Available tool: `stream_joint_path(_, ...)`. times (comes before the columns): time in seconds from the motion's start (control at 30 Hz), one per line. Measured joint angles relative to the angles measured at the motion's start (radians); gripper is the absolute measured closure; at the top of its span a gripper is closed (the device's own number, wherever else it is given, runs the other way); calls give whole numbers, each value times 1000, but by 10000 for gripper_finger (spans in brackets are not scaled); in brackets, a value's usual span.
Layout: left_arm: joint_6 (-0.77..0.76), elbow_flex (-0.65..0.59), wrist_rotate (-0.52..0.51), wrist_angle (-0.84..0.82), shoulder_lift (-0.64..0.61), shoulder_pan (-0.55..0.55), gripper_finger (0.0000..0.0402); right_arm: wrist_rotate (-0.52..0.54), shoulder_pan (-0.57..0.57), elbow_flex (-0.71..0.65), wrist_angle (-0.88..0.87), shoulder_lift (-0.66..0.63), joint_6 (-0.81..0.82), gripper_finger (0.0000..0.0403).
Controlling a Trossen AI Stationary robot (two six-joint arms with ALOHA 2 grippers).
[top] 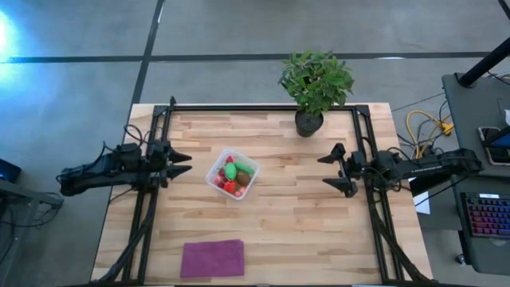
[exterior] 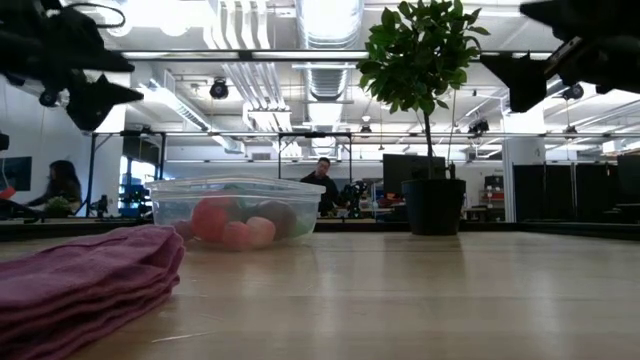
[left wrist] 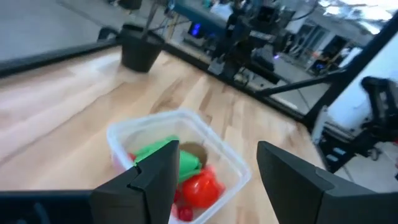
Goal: Pick and placing Produce into tupperware
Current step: Return to Home Position
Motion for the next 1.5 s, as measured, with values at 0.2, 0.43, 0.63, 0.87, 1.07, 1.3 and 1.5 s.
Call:
stream_joint_path(0.2,-95,-80,-14,-5,0,0,201,72,0,0,-105,0,-23,49)
stream_joint_path(0.43,-136,-141,33,20,6,0,201,72,0,0,-146,1,-23,49)
stream_joint_path(0.63,-135,-162,31,39,11,0,201,73,0,0,-146,1,-23,49)
stream_joint_path(0.87,-135,-162,34,51,36,0,201,73,0,0,-146,1,-23,49)
stream_joint_path(1.07,-135,-162,34,51,41,0,201,73,0,0,-146,1,-23,49)
stream_joint_path(1.3,-135,-163,33,51,41,0,201,73,0,1,-146,1,-23,49)
stream_joint_path(1.5,-135,-162,33,51,43,0,201,73,0,1,-146,1,-23,49)
